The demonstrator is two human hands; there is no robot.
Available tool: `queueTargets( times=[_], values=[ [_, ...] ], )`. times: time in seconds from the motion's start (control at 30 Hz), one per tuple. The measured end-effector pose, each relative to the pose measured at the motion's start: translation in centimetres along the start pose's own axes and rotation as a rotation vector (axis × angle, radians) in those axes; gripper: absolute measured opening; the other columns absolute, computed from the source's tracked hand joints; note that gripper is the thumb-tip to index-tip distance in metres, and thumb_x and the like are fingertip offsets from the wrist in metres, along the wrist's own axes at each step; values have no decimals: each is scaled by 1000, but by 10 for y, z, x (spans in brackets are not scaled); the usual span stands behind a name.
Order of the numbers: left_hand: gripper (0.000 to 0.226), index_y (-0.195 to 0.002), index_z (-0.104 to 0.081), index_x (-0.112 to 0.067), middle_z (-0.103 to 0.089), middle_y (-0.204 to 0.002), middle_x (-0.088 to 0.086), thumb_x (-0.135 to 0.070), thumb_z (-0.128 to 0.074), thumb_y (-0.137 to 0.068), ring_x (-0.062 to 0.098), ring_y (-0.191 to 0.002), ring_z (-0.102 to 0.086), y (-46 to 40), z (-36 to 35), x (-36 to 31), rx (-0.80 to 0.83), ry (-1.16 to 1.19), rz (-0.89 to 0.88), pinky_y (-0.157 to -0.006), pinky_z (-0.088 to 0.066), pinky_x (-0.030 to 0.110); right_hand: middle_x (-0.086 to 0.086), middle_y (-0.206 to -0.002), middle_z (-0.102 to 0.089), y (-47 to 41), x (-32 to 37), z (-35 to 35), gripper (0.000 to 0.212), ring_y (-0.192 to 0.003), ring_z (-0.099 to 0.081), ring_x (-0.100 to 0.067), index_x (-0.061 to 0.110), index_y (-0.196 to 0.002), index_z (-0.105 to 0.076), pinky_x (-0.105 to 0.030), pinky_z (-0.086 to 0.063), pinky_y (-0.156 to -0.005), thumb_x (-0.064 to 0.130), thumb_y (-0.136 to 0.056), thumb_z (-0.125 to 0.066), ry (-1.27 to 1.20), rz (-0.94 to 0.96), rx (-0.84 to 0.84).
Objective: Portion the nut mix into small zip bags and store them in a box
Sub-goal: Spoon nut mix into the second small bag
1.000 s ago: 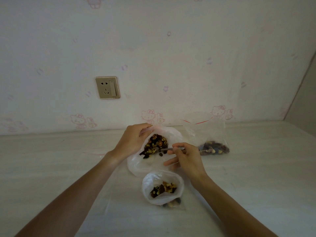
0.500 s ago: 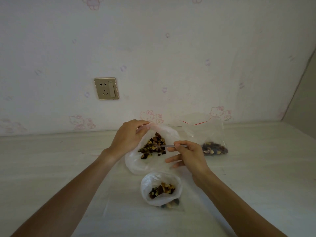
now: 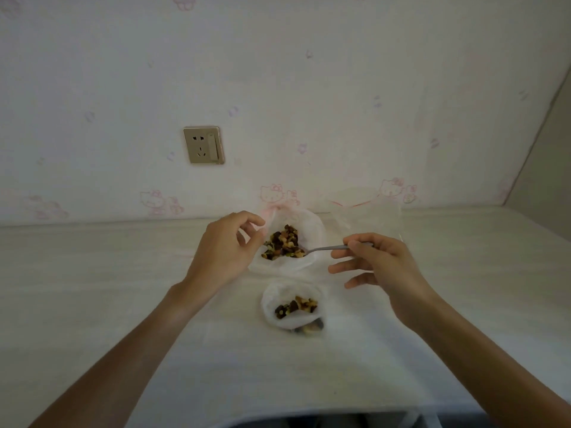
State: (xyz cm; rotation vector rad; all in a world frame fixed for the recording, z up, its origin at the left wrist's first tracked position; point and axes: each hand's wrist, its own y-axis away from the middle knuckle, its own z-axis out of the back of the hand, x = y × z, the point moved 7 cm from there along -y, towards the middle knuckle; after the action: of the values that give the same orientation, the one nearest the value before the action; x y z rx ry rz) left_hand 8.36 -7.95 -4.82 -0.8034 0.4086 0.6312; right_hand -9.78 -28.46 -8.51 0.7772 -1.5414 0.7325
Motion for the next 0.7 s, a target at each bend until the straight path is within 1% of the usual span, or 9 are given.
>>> queueTargets(
  times=[0.07,0.1,0.2,0.3,0.4,0.5,0.57,0.6,0.7],
  values=[
    [3,-93,-72,-41,-67,-77,-21,-42,-69,-94,-2,-68,-63,19,-6,1,87,14,49,-56,-40,9,-16,-95,-79,15,-3,4,15,-84,-77,-35,1,-108,-66,-35,-61,-54,10,-104,-56,-8,-4,21],
    [8,-92,-73,-40,-68,-76,-20,-45,-67,-95,-3,-69,-63,28,-11,3,134,-4,63,-57,-41,11,-17,-95,-78,22,-5,5,16,-84,-77,-35,-1,-108,-67,-36,-61,-55,11,-103,-57,-8,-7,32],
    [24,-94,-75,-36,-70,-82,-18,-54,-61,-96,-3,-74,-65,53,-28,13,263,-82,130,-64,-48,23,-15,-92,-79,38,-15,8,18,-84,-77,-33,-1,-109,-67,-37,-63,-60,11,-103,-56,47,-30,62],
    [26,-93,-76,-34,-73,-87,-17,-54,-60,-98,0,-79,-67,69,-40,19,338,-67,169,-74,-57,33,-7,-89,-79,47,-18,6,16,-84,-77,-26,5,-106,-68,-42,-63,-70,12,-104,-54,228,20,83],
    [21,-94,-77,-32,-74,-85,-17,-46,-62,-100,-1,-77,-67,74,-41,13,314,-29,144,-75,-58,34,4,-91,-79,58,-7,2,15,-87,-75,-20,17,-106,-68,-38,-64,-69,17,-104,-53,502,239,109],
    [15,-91,-76,-34,-71,-77,-22,-40,-65,-100,-1,-70,-67,72,-34,5,262,26,133,-67,-53,24,12,-102,-76,76,9,-4,22,-77,-71,-22,23,-114,-66,-41,-61,-66,32,-104,-49,836,552,141],
    [14,-89,-75,-35,-70,-75,-26,-39,-65,-100,1,-66,-67,70,-31,2,245,39,131,-66,-51,22,7,-101,-74,89,20,-11,28,-73,-69,-16,21,-118,-68,-39,-58,-63,33,-106,-46,1013,785,145],
    [15,-89,-75,-35,-69,-73,-25,-38,-65,-100,1,-65,-67,70,-30,0,239,39,132,-66,-51,22,4,-100,-74,93,23,-16,30,-74,-69,-16,18,-119,-69,-38,-58,-62,31,-108,-44,1064,866,154],
    [17,-92,-77,-29,-71,-74,-17,-38,-65,-100,3,-65,-67,70,-28,2,233,38,150,-71,-56,30,1,-102,-73,96,26,-22,35,-79,-70,-15,14,-119,-70,-34,-59,-63,31,-107,-42,1098,946,165]
  ],
)
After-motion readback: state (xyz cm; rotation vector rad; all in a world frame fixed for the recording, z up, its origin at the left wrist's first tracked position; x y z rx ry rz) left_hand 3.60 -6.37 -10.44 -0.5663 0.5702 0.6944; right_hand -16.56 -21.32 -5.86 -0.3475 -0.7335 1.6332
